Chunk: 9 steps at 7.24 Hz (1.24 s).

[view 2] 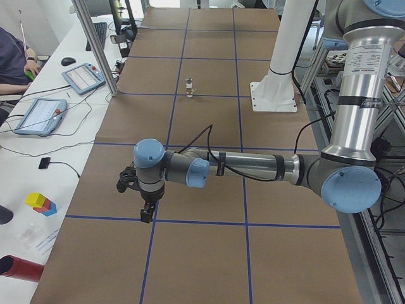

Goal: Assemble PPR valve and pipe with both arms

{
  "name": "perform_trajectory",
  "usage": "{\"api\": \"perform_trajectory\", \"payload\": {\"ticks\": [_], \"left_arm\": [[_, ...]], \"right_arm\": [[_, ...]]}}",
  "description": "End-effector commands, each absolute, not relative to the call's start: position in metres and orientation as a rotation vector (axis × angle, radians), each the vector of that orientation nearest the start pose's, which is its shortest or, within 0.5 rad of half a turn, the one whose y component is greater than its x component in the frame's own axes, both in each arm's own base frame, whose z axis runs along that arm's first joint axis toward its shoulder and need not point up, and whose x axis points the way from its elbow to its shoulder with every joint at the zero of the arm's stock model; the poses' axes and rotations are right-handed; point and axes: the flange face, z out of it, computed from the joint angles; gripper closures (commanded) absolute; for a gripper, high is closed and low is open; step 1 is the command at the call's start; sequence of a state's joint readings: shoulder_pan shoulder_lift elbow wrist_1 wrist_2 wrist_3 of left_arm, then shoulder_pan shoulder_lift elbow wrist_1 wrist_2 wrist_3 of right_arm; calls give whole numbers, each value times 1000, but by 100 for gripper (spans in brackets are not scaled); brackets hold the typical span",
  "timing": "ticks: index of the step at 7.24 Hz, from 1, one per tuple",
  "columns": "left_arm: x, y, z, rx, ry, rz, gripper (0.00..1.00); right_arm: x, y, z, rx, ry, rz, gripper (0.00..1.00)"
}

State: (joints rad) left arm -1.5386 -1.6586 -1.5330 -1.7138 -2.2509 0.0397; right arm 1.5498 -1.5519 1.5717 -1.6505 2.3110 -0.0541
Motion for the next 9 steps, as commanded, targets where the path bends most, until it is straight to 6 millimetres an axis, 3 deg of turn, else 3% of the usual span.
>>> {"api": "perform_trajectory", "payload": {"ticks": [1,9], "left_arm": [[-53,-544,621,191,679,136,0],[-53,-542,624,187,679,134,0]], "right_arm": [[58,-494,614,-63,-747,25,1],[54,-495,613,-33,-771,34,1]]}}
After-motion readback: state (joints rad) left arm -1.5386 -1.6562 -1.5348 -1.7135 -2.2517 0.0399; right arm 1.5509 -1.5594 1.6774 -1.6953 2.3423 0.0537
